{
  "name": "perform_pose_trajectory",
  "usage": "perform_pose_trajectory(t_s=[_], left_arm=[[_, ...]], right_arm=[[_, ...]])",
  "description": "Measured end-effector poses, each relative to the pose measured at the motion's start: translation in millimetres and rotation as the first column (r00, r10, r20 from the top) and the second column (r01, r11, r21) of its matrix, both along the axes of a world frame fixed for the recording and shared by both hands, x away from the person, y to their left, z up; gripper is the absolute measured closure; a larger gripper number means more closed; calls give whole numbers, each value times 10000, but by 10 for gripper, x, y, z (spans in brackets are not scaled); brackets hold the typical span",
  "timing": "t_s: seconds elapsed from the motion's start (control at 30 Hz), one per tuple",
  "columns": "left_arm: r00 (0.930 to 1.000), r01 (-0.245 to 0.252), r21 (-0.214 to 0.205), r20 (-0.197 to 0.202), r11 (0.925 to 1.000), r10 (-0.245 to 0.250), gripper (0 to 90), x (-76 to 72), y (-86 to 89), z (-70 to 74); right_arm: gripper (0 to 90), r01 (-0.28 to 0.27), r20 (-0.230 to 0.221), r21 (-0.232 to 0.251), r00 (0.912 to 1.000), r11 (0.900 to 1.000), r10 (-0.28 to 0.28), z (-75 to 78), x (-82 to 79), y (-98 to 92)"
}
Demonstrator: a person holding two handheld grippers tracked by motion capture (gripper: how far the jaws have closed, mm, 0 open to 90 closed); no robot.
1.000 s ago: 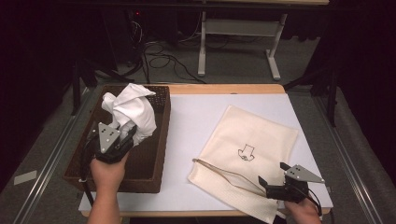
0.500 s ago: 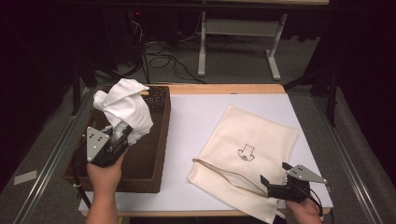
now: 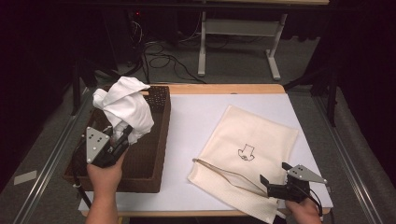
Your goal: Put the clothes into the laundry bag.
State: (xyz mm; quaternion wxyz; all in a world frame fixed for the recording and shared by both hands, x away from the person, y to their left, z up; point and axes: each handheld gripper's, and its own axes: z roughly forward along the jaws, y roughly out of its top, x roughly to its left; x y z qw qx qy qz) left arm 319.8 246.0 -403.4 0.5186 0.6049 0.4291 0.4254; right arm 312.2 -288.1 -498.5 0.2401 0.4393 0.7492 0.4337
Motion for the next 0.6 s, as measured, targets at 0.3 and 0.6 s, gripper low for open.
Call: perform_pose_trajectory(t_s=[0.3, 0.6], left_arm=[[9998, 218, 74, 1, 9997, -218, 647, -27, -95, 53], [9980, 628, 316, 20, 9975, -629, 647, -67, -348, 115]], right_arm=[[20, -55, 51, -11, 10000, 10000, 55, 11, -5, 1], [20, -119, 75, -45, 9999, 9999, 120, 13, -9, 6]])
